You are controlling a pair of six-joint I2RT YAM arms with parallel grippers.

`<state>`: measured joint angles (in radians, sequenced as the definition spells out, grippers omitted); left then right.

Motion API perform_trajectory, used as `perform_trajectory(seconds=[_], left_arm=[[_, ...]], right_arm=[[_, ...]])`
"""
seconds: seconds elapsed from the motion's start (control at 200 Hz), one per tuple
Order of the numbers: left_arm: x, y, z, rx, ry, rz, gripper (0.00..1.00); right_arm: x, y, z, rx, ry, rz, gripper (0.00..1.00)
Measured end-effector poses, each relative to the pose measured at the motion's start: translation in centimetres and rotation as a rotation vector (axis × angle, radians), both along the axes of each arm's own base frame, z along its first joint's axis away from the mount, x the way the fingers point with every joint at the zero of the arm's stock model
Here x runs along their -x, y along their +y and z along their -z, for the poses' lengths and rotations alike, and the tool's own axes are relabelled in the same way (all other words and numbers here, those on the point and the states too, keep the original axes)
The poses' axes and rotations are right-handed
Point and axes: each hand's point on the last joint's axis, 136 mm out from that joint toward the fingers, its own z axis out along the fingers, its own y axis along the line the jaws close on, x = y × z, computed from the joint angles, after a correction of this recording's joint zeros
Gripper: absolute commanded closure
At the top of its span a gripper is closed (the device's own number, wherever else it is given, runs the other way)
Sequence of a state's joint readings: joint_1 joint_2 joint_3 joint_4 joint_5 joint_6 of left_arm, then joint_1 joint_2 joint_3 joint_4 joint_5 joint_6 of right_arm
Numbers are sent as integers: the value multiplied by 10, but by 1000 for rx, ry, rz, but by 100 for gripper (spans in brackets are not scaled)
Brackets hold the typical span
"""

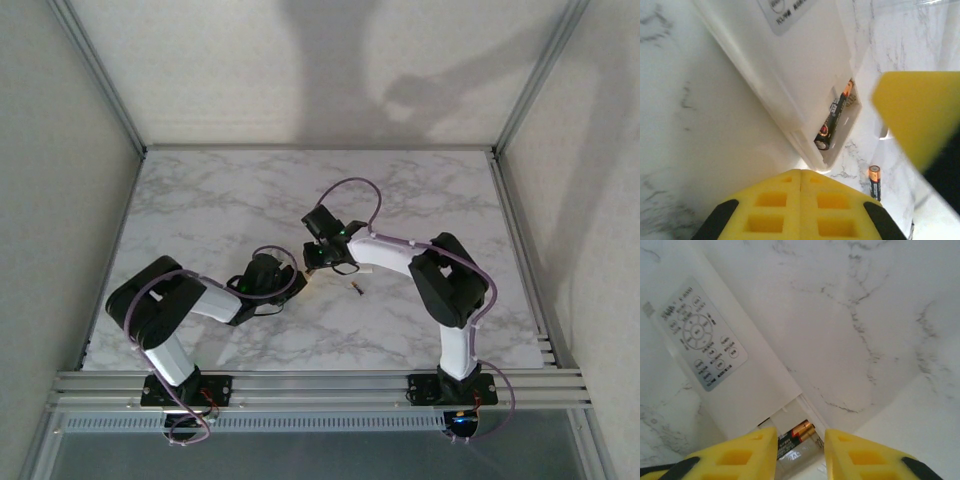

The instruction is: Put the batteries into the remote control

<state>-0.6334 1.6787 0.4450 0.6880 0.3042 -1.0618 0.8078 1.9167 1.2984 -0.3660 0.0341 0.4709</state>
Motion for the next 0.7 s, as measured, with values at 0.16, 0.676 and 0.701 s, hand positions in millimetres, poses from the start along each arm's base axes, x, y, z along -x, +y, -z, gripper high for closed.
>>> perform_trajectory(seconds=[0.16,0.676,0.701], left_arm=[[-3,14,-17,-50,-44,-25,71],[-37,75,-28,-203,-67,-142,81],[-38,75,-27,-205,-67,-140,81]], right_arm=[[-9,-9,-35,-29,-70,18,62],[4,-22,-2,-30,28,-35,53],[6,-21,2,-29,38,-41,52]])
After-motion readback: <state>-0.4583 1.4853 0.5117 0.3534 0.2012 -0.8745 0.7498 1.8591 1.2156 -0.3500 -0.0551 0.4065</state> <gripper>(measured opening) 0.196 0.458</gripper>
